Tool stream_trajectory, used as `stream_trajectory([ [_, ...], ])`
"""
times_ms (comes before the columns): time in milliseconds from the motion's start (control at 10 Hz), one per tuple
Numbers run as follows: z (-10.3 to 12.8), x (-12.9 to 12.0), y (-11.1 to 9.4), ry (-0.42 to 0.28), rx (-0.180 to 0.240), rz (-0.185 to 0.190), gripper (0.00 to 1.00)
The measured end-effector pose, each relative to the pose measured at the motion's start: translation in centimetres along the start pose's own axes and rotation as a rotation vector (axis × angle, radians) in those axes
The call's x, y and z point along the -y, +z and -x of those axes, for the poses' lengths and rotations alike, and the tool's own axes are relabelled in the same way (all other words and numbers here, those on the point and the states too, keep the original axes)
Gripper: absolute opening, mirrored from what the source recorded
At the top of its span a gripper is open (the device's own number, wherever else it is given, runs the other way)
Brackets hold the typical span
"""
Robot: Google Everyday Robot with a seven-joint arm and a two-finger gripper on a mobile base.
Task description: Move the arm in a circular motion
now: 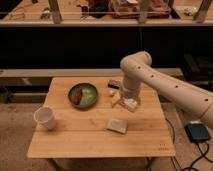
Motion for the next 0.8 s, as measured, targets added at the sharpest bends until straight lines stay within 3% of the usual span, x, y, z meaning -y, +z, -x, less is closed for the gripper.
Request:
stream_trajectory([
  [200,2.7,-4.8,1.8,0.097,0.018,-0.026,0.8],
  [400,6.9,-8.1,4.5,0.166,0.038,-0.048,0.8],
  [500,10.1,-9.3,5.6,0.185,0.044,-0.054,0.8],
  [800,14.6,-9.0,6.0,0.154,0.038,-0.046,0.8],
])
